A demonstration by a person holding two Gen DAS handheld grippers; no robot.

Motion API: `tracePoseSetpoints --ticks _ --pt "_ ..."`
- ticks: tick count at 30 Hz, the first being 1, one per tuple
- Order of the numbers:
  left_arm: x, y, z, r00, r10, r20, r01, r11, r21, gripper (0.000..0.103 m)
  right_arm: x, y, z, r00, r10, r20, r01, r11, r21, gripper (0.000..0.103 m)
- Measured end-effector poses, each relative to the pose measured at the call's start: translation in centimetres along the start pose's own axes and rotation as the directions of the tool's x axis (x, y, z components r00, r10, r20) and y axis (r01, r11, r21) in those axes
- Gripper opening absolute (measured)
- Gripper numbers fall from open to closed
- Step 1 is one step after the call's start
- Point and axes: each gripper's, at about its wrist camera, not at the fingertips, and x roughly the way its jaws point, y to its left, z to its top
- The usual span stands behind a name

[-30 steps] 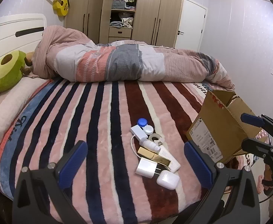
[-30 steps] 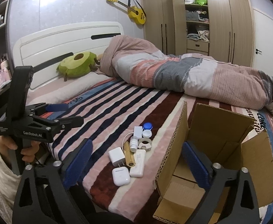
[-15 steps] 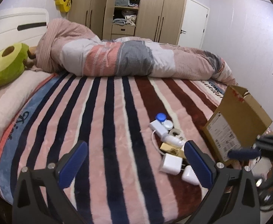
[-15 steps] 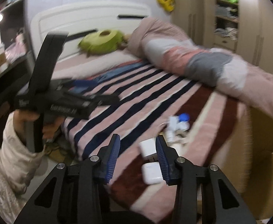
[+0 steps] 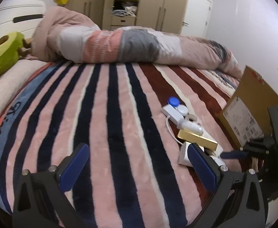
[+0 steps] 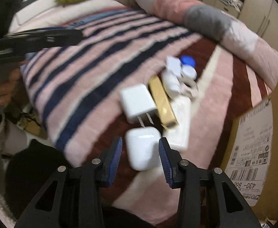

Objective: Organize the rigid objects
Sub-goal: 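Lower the right gripper onto the white AirPods case and close it, then drop the AirPods case into the box with the right gripper while the left grasps the white charger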

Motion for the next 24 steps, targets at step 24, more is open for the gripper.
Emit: tracePoseSetpoints --ticks 24 --pt "2.9 -1.4 0.0 0.980 -0.169 -0.100 0.175 0.983 0.055 0.102 -1.1 1.3 0.7 0.995 0.077 0.058 -0.074 0.996 -0.052 0.039"
